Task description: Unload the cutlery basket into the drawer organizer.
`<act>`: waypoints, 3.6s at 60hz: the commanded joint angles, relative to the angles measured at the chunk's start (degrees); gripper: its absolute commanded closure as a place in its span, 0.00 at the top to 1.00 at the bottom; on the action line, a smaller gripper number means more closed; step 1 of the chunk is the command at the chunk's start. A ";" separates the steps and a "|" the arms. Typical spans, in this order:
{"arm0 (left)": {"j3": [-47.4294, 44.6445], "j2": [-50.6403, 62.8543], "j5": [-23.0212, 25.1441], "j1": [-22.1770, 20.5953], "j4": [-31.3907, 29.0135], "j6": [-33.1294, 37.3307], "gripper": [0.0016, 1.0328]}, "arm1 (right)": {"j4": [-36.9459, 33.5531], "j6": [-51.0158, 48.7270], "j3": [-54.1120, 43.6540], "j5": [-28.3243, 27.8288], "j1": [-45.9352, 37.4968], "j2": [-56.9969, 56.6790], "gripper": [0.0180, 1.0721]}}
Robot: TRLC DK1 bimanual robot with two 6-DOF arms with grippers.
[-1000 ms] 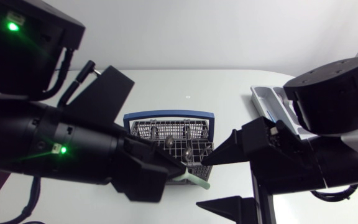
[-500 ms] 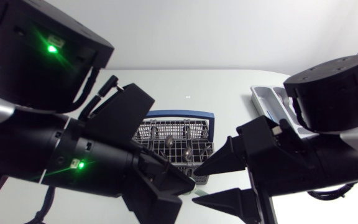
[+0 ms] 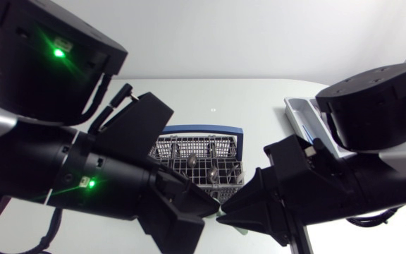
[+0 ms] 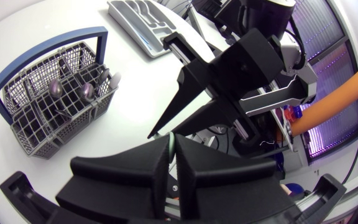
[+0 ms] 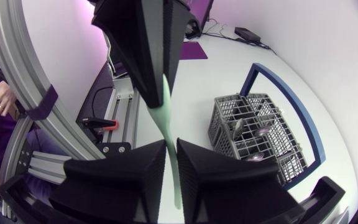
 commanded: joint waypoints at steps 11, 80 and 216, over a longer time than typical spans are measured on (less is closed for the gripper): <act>1.71 0.56 3.32 1.25 -0.32 -1.16 0.57 | -0.87 0.41 -0.13 -0.22 0.44 1.31 0.05; 19.29 12.69 -16.01 7.75 -22.29 -13.81 0.96 | -21.97 -42.48 2.06 -6.28 -58.18 0.87 0.05; 27.91 20.69 -31.31 3.01 -34.16 -21.99 0.96 | 11.52 -81.24 7.34 16.83 -82.70 33.56 0.72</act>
